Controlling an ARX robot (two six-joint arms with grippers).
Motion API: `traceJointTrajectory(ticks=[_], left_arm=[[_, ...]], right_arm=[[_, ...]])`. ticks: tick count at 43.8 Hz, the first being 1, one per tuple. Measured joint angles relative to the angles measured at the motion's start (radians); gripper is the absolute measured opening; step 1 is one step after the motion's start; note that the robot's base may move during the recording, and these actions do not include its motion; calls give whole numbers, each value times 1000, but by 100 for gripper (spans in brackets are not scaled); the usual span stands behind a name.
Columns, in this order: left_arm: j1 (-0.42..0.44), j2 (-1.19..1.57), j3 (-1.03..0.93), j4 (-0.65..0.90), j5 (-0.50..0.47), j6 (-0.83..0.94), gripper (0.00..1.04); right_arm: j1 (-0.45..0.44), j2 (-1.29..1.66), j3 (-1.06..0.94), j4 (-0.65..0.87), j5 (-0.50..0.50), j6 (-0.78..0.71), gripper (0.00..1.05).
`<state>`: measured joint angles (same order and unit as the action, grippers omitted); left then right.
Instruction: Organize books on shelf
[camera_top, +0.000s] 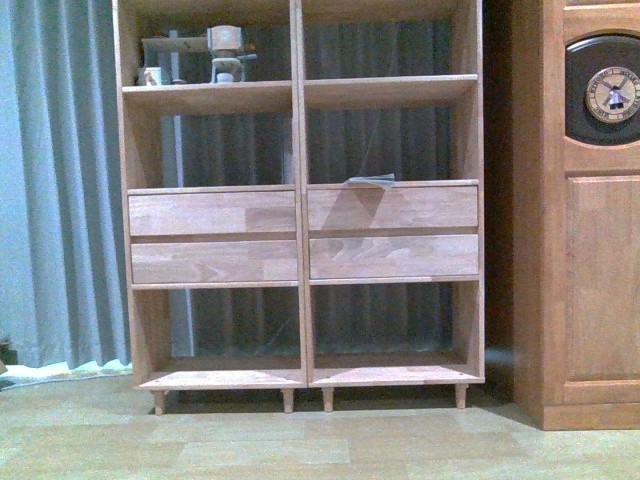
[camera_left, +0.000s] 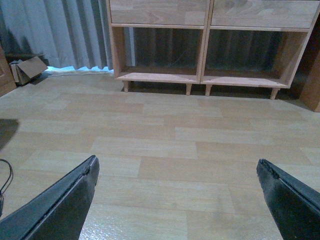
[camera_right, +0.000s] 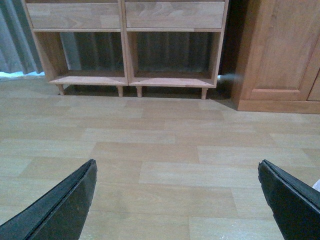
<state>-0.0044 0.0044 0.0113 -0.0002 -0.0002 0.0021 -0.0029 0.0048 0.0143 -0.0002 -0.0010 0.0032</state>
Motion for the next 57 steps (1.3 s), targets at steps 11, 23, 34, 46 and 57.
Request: traceJointTrajectory(ticks=[11, 23, 34, 46, 57], left_arm=[[0, 0, 0, 0, 0, 0, 97], [0, 0, 0, 0, 0, 0, 97], [0, 0, 0, 0, 0, 0, 97], [0, 0, 0, 0, 0, 0, 97], [0, 0, 0, 0, 0, 0, 97]], right_arm=[[0, 0, 0, 0, 0, 0, 98], [0, 0, 0, 0, 0, 0, 98], [0, 0, 0, 0, 0, 0, 98], [0, 0, 0, 0, 0, 0, 98], [0, 0, 0, 0, 0, 0, 98]])
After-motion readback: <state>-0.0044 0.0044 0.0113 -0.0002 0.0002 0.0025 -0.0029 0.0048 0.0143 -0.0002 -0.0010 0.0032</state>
